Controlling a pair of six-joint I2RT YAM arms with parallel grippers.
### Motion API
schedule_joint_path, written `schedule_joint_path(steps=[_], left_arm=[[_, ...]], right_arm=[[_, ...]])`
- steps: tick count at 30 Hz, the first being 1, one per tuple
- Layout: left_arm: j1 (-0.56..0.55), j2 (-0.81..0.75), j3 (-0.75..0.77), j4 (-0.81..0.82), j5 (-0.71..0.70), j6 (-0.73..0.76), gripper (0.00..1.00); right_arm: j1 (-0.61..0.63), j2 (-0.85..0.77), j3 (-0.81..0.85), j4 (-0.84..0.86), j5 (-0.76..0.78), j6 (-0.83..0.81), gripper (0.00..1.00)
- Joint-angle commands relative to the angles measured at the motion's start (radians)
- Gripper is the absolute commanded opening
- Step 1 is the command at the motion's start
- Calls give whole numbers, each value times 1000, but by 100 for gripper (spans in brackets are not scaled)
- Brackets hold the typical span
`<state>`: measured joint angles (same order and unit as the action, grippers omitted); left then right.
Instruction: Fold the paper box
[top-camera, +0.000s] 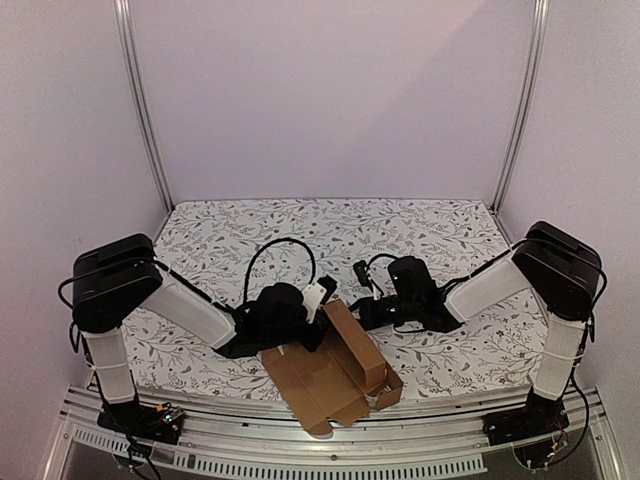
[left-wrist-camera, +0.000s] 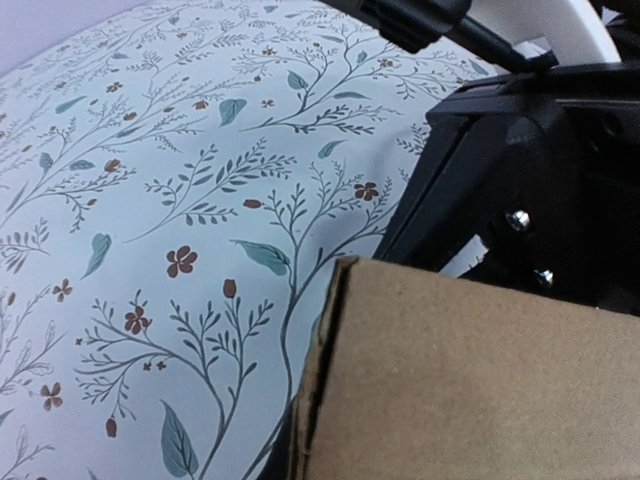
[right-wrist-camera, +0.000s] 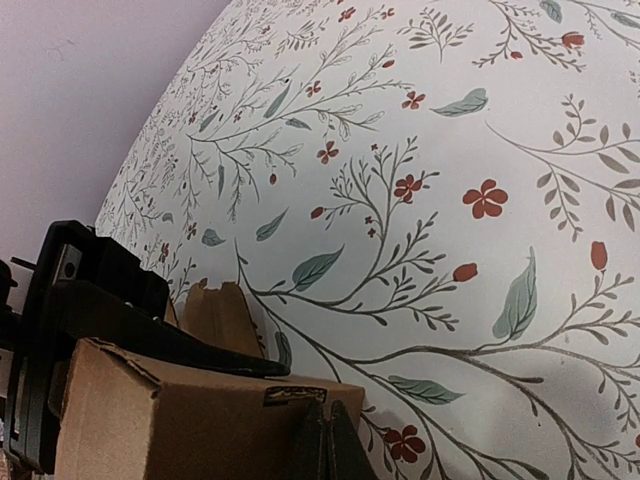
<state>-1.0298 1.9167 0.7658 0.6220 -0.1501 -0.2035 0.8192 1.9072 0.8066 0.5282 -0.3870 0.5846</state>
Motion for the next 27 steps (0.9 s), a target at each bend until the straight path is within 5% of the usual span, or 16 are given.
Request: schedule_joint_path(steps=[1, 13, 27], left_arm=[[-30, -6, 44, -33, -62, -49, 0], [-29, -72, -15, -57, -153, -65, 0], [-31, -94, -59, -50, -279, -155, 0]], right_arm=[[71, -2, 17, -9, -13, 3, 2], [-24, -130, -50, -154, 117, -65, 7], [-43, -509, -86, -509, 485, -236, 27]])
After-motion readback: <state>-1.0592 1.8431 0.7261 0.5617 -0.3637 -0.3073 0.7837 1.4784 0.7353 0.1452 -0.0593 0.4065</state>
